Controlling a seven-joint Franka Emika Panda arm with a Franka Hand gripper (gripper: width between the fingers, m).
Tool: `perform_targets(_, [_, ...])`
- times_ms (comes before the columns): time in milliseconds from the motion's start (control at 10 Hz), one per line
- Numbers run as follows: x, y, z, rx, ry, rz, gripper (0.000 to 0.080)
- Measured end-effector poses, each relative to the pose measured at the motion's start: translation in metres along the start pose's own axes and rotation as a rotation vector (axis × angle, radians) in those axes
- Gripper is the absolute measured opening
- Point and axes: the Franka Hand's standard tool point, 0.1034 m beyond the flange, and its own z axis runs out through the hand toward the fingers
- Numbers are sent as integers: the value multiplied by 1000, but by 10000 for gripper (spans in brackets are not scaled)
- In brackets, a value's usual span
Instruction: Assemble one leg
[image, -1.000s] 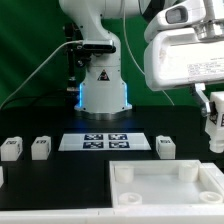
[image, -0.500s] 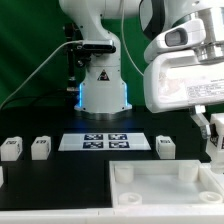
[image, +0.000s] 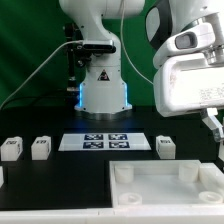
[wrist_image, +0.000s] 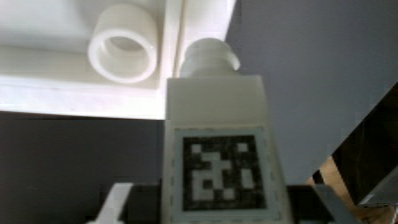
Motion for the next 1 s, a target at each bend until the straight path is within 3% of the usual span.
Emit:
perform_targets(200, [0, 2, 0, -2, 6, -11, 292])
perform_targets(400, [0, 33, 4, -38, 44, -98, 292])
perform_targets(600, [5, 49, 8, -51, 47, -109, 292])
perform_targets(1000, [-3, 42, 14, -41, 24, -111, 292])
